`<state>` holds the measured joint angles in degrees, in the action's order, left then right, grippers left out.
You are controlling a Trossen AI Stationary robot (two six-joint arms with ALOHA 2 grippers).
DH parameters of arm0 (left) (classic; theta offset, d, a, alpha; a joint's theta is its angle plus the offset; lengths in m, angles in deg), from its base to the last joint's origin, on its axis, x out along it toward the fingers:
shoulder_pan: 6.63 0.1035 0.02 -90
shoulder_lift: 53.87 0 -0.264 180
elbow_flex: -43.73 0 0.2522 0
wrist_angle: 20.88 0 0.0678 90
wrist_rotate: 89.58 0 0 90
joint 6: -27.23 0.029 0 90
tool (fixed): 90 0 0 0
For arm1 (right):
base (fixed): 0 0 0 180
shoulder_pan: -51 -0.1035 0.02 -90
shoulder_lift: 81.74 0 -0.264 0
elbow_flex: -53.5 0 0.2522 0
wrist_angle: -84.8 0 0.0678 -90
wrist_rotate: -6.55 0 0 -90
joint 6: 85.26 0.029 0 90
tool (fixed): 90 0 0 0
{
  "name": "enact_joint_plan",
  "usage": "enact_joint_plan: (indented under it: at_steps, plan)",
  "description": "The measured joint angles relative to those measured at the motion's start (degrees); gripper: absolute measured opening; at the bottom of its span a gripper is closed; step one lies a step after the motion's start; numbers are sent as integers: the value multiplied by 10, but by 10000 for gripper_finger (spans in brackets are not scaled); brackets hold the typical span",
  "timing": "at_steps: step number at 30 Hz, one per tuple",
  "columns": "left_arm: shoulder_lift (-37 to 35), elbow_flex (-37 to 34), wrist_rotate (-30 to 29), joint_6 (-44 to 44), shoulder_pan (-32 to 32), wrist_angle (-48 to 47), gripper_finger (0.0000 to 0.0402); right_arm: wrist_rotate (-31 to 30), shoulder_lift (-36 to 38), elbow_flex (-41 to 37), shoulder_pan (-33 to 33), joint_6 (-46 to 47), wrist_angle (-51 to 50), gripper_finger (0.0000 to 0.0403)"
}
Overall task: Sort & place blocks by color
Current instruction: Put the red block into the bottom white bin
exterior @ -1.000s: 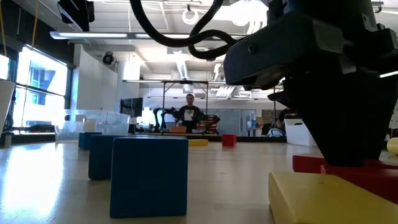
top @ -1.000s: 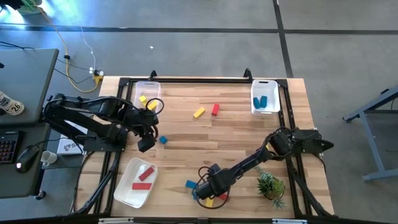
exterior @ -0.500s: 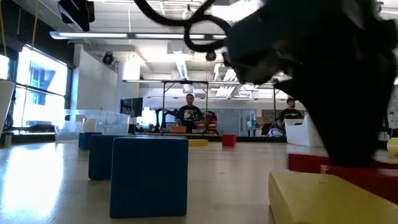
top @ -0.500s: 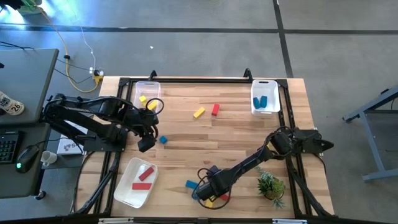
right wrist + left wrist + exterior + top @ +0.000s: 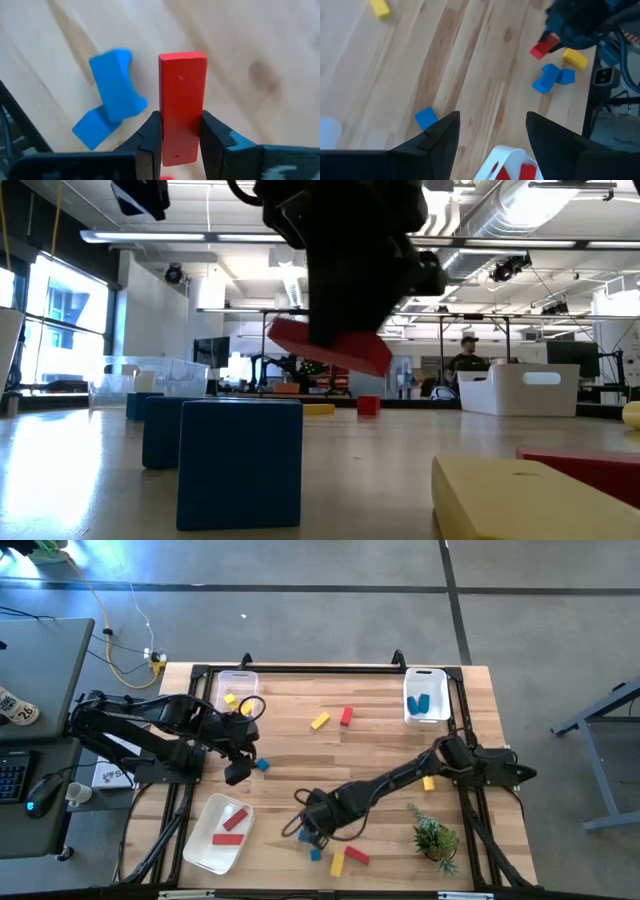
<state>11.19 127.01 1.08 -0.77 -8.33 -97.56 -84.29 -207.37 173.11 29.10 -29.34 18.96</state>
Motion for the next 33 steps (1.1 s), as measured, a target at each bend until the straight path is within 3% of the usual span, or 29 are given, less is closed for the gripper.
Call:
enact_joint_plan:
  at_steps: [18, 33]
  plan:
    - [0, 0, 1, 223, 0, 41, 214, 150, 31, 1, 137, -353, 54, 71]
    - [0, 0, 2, 287, -11, 85, 213, 327, 66, 2, 217, -408, 188, 71]
